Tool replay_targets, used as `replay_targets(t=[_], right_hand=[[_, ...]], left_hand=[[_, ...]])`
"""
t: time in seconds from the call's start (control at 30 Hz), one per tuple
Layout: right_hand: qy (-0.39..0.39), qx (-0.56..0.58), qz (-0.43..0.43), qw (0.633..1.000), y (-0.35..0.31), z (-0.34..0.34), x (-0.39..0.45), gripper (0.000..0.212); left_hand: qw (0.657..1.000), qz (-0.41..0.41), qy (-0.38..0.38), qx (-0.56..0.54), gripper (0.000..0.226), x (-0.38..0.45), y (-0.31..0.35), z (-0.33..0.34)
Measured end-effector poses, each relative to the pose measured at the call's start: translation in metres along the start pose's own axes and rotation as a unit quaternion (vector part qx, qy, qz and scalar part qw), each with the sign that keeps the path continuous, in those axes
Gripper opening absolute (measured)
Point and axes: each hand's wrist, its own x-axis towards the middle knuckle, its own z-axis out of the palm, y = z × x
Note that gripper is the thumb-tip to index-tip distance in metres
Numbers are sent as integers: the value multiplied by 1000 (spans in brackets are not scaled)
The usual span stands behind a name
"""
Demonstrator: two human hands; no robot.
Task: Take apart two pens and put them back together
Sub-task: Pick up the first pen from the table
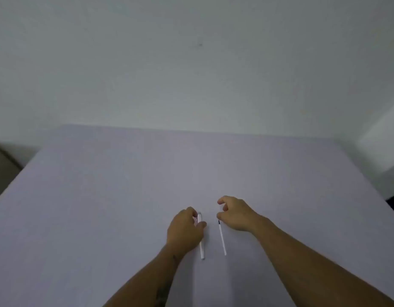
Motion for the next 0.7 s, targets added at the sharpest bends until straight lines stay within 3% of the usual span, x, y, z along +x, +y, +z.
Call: replay_targets(t=[0.27,0.5,0.7], right_hand=[[-23,-38,33,998,7,7,5,54],[-37,-46,32,998,5,7,15,50],[-16,27,50,998,-8,17,22,42]], left_hand=[[987,-36,-65,139,51,4,-7,13],[986,-52,-60,148,21,4,-8,11],[996,-48,-51,56,12,9,-10,-6]])
